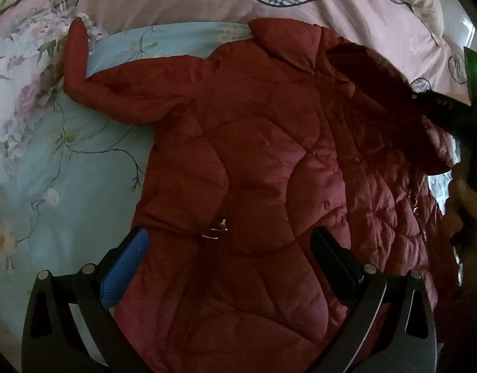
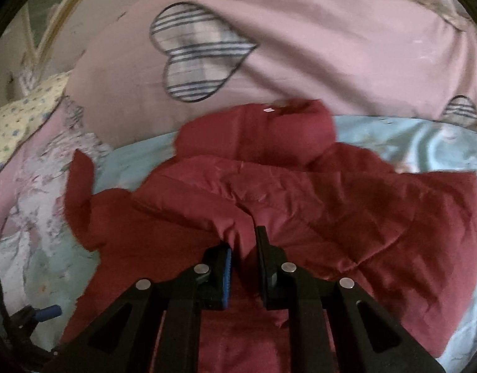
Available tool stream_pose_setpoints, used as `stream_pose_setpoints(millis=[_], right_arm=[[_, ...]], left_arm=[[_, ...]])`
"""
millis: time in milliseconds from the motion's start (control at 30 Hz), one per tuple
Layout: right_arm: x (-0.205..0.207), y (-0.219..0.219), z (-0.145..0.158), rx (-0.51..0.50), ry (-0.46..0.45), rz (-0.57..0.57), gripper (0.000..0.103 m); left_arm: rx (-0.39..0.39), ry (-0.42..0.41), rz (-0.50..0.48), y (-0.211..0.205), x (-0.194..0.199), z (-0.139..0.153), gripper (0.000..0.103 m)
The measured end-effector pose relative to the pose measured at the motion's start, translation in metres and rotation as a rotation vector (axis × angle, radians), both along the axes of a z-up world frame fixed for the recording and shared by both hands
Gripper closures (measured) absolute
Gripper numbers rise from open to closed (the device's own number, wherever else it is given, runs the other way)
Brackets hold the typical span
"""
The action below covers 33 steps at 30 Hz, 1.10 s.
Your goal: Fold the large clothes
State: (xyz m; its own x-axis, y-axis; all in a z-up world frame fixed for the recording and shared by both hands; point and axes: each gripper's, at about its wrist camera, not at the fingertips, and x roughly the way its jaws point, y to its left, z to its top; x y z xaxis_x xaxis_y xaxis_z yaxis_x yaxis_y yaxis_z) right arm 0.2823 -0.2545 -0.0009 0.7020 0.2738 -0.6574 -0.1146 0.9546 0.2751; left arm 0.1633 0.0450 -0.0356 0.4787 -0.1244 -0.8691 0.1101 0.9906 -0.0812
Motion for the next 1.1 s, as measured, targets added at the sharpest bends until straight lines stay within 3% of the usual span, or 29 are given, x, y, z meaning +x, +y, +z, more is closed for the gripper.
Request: stream_pose_setpoints(millis=[333,467,733,800,867,900,933,1100], right_arm=[[0.009,0.059,-0.032,0.076,-0.001,0.169,0.09],[0.016,0.082,-0.043,0.089,0.002,0.246,0.088],[0.019,0.096,-0.056,0.075,0.046,0.293,0.084],[0.018,0.093,-0.058,0.082,0.055,0.288,0.083],[0.017,0.093,-0.058,0.078,0.059,0.285,0.079],[0.017,0.092,-0.059,0.075,0.064,0.287,0.076],[0.016,0.093,-0.06,0.065,0.071,0.288,0.073],[0.002,0.079,-0.059,0.059,0.082,0.272,0.058]], left_arm=[[-0.209,0.059,-0.009,0.024,0.028,-0.003,0.0],[-0.337,0.074,-0.02,0.034,0.065,0.006,0.0],[-0.42,0.135,-0.047,0.021,0.153,-0.001,0.001],[-0.428,0.158,-0.041,0.016,0.17,-0.011,0.018],[-0.431,0.202,-0.041,0.01,0.181,-0.023,0.057],[-0.434,0.213,-0.044,0.009,0.182,-0.027,0.064],[-0.443,0.218,-0.054,0.006,0.185,-0.03,0.079],[-0.371,0.157,-0.067,-0.002,0.182,-0.027,0.09]])
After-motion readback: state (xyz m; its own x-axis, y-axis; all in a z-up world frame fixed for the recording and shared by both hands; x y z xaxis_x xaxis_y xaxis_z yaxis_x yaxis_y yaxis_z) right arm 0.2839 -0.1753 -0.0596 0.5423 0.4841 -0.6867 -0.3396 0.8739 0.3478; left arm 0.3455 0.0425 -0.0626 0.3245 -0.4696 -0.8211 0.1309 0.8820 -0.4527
